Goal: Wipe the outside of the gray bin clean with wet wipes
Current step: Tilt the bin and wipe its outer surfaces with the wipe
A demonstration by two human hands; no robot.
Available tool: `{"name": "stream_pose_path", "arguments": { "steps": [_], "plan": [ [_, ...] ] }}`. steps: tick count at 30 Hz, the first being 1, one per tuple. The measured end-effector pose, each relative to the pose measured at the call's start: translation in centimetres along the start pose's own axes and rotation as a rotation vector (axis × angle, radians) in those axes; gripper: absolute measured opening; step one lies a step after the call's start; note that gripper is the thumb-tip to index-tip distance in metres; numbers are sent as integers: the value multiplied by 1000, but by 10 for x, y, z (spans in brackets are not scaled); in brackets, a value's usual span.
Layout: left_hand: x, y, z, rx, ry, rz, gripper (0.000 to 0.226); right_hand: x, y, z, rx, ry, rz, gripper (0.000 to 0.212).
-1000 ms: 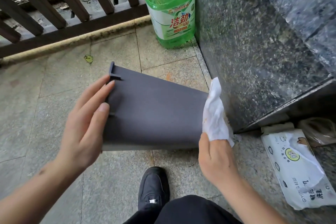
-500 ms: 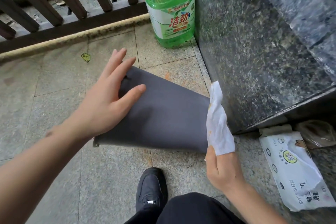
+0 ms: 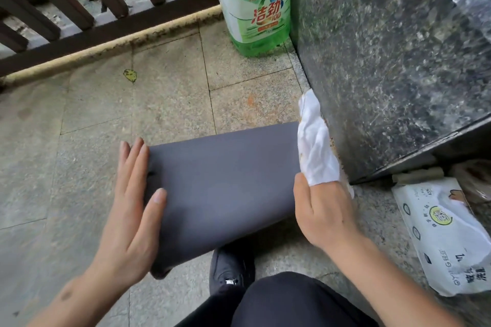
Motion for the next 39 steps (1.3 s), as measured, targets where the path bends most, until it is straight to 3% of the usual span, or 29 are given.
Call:
{"name": "stream_pose_path", "arguments": {
  "steps": [5, 8, 10, 17, 22, 27, 32, 34, 39],
  "plan": [
    [-11, -2, -6, 10, 4, -43, 65, -9, -6, -4, -56, 1, 3, 35],
    [-19, -1, -19, -5, -63, 2, 66, -3, -8, -16, -117, -20, 8, 60],
    [-24, -1, -32, -36, -134, 44, 62, 3, -8, -23, -137, -9, -52, 65],
    [-29, -9, -72, -249, -395, 189, 67, 51, -6, -44, -174, 24, -90, 64],
    [-26, -16, -87, -308, -398, 177, 72, 42, 11, -32, -321, -29, -47, 63],
    [-26, -23, -101, -348, -420, 174, 71, 27, 18, 38, -408, 233, 99, 60],
    [-26, -24, -106, -245, -404, 170, 63, 18, 22, 88, -503, 553, 178, 62],
    [-26, -23, -104, -242, -395, 165, 65, 18, 19, 75, -476, 531, 183, 64],
    [-29, -19, -96, -268, -342, 136, 72, 18, 8, 11, -401, 247, 122, 66]
  ]
}}
Point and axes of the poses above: each hand's wrist, its own x-axis away from the middle knuckle, its own y-axis out of the back of the hand, z = x × y, the point moved 1 cm from there along -x, towards the middle knuckle, and after that the axes turned 14 degrees about z, right-handed, at the moved point
